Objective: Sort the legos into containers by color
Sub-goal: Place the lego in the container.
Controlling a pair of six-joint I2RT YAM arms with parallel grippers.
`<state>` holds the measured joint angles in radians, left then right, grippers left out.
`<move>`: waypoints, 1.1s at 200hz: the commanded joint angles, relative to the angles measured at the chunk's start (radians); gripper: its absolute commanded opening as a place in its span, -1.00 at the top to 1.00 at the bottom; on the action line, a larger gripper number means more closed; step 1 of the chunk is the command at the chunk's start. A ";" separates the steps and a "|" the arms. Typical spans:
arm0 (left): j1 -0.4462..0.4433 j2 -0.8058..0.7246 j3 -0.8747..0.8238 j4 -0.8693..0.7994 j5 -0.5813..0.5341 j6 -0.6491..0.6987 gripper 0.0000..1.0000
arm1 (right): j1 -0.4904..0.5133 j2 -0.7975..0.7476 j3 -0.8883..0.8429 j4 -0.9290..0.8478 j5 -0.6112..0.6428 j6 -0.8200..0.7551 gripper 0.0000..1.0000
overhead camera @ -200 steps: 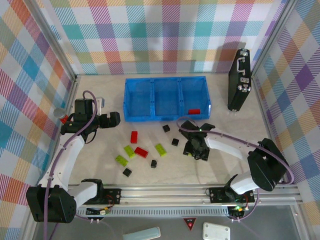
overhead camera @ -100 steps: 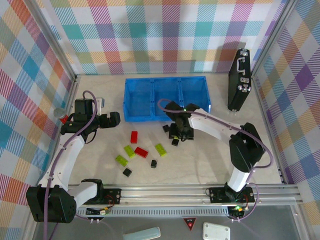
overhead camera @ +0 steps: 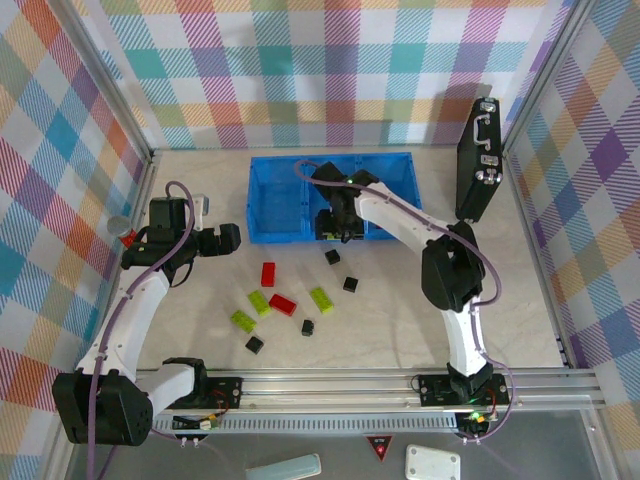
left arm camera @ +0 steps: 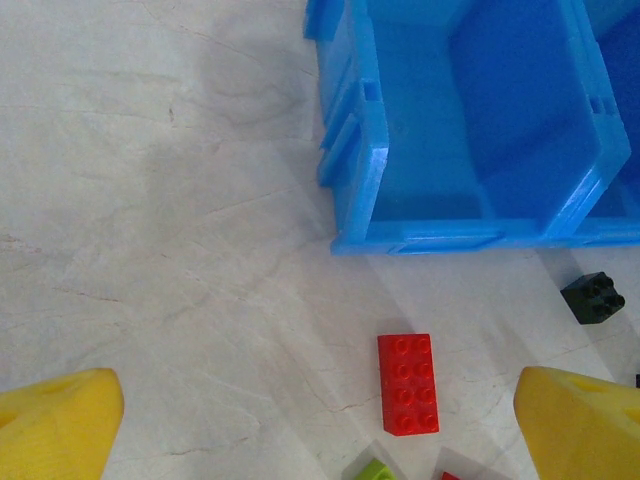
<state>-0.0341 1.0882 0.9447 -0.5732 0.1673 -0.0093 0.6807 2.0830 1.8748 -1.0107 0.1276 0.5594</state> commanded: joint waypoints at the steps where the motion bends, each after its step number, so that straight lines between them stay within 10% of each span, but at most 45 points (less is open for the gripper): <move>1: 0.008 0.007 -0.009 0.007 0.008 0.009 -0.99 | -0.024 0.053 0.088 -0.054 -0.019 -0.053 -0.32; 220: 0.008 0.016 -0.004 0.007 -0.003 0.010 -0.99 | -0.095 0.449 0.460 -0.086 -0.053 -0.150 -0.35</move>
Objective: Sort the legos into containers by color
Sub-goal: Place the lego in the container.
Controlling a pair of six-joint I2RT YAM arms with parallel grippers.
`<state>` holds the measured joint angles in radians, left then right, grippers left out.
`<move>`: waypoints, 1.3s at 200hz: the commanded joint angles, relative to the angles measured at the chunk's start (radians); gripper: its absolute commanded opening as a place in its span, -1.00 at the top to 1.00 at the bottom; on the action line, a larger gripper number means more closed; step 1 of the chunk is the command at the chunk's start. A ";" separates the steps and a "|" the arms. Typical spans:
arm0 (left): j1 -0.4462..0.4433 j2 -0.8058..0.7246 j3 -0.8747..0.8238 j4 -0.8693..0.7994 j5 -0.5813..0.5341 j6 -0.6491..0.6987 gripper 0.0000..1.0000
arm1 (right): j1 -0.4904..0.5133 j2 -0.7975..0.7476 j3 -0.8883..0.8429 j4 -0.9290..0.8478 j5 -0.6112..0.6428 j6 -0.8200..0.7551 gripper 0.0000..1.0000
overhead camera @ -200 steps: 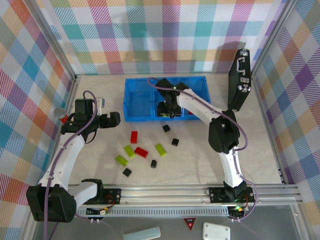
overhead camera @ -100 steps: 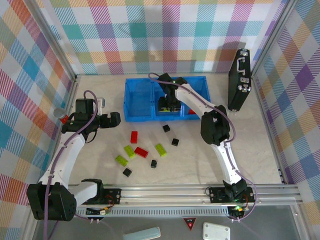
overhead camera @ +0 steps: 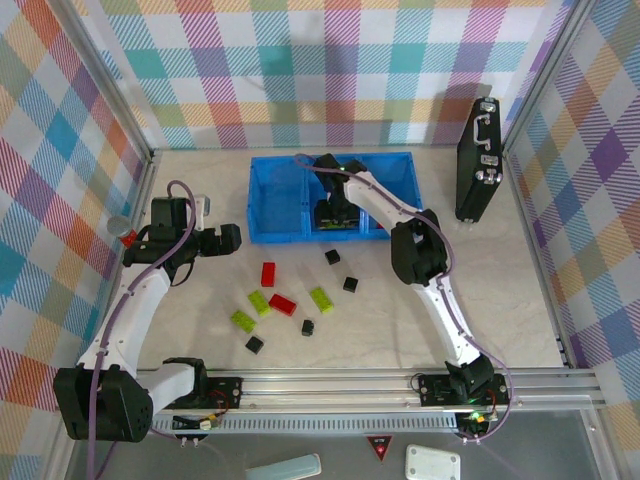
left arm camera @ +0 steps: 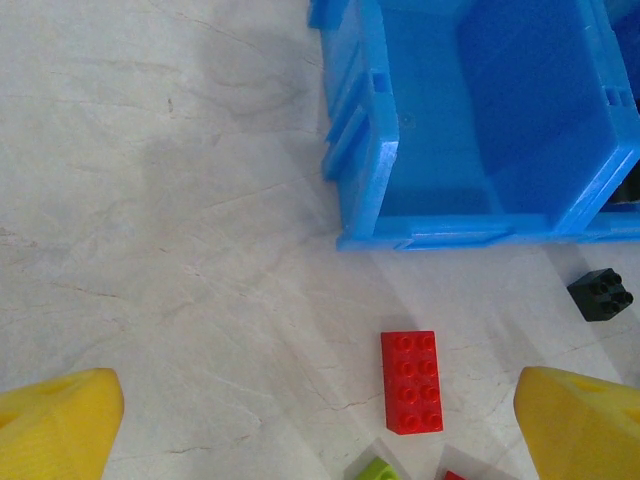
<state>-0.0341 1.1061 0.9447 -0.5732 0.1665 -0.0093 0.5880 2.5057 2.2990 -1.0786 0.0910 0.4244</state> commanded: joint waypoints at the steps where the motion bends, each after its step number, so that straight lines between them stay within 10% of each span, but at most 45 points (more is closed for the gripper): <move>1: 0.007 -0.002 -0.004 0.007 -0.001 0.010 -0.99 | -0.003 0.026 0.035 -0.018 -0.016 -0.014 -0.35; 260: 0.008 -0.001 -0.003 0.001 0.001 0.011 -0.99 | 0.006 -0.133 0.057 -0.097 0.007 -0.017 -0.49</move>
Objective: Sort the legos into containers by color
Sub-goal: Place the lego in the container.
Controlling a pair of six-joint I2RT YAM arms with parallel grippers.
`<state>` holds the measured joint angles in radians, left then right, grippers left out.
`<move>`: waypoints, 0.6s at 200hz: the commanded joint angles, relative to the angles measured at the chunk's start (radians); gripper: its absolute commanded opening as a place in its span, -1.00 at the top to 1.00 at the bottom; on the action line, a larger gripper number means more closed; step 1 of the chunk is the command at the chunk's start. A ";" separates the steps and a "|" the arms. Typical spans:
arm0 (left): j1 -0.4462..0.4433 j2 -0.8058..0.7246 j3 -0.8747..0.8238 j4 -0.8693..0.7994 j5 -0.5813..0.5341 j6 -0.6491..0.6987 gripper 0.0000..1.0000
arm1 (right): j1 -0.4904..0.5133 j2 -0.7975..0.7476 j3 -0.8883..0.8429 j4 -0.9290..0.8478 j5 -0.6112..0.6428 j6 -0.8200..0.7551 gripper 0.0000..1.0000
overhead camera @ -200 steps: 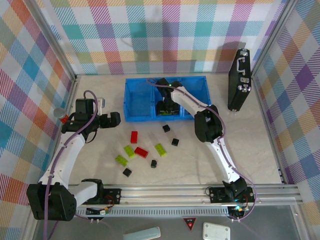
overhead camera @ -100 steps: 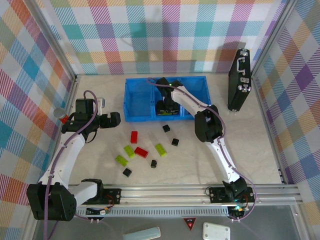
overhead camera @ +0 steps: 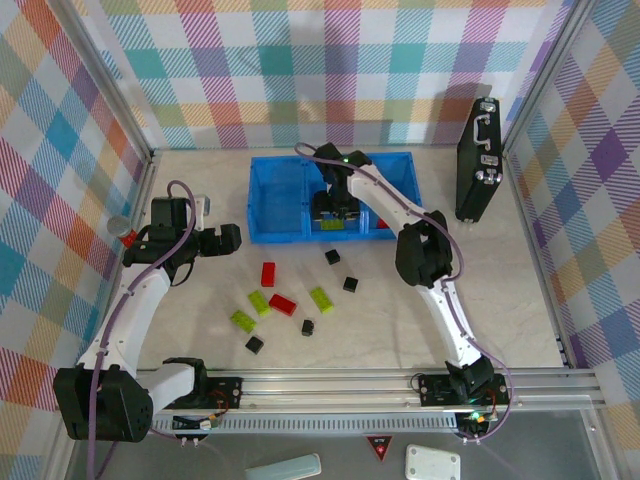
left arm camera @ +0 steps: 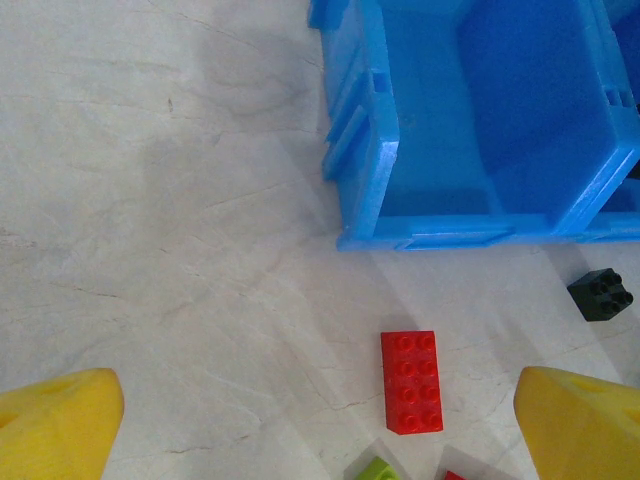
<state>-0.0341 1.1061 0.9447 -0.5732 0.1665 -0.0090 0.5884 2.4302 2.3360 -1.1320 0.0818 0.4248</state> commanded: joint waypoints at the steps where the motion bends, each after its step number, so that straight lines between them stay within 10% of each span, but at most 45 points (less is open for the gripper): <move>1: 0.008 -0.001 -0.003 0.001 0.000 0.011 -0.99 | 0.006 -0.059 0.019 -0.044 0.016 -0.017 -0.49; 120: -0.036 0.141 0.048 -0.092 0.018 -0.015 -0.88 | 0.065 -0.302 -0.269 0.026 0.039 0.027 -0.47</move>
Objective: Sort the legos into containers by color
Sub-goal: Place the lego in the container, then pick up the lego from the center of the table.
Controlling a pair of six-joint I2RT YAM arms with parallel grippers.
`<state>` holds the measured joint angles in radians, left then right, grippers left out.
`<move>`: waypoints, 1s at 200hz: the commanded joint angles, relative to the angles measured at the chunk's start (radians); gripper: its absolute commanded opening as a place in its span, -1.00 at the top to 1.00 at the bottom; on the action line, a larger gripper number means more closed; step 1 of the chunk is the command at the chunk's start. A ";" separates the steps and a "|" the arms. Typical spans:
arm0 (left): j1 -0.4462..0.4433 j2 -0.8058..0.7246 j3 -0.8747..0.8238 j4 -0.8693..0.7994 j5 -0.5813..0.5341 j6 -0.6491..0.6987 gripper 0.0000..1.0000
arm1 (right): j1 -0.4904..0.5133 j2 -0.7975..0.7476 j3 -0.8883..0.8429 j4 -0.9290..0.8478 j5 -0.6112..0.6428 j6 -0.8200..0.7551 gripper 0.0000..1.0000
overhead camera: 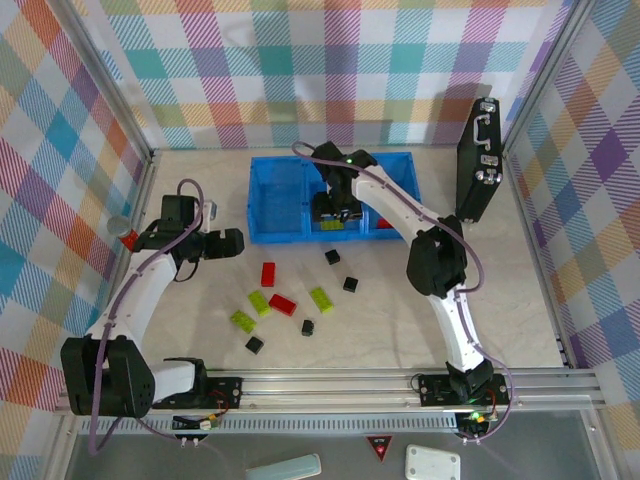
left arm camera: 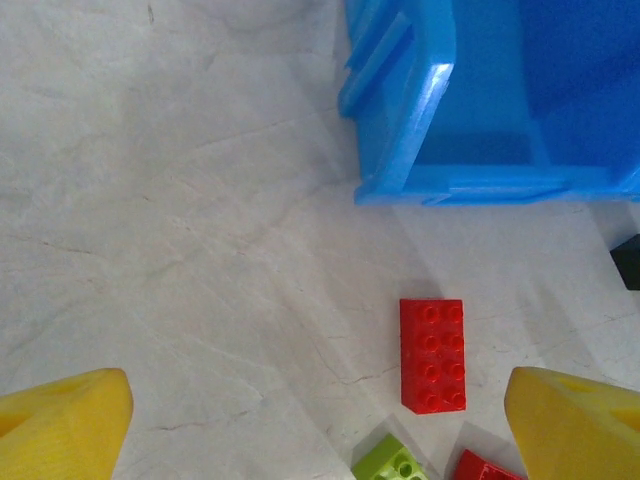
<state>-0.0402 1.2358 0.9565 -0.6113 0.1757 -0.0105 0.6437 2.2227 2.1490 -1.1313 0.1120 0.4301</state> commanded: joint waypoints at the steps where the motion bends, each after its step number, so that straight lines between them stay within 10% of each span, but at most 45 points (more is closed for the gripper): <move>1: -0.032 0.012 0.037 -0.056 0.007 -0.014 -0.88 | 0.010 -0.099 -0.089 0.028 0.008 0.022 -0.47; 200: -0.270 0.084 0.141 -0.170 -0.105 -0.055 -0.84 | 0.121 -0.424 -0.775 0.300 -0.020 0.256 -0.40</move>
<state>-0.2668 1.3018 1.0801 -0.7826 0.0845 -0.0334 0.7639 1.8370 1.4170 -0.8768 0.1112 0.6193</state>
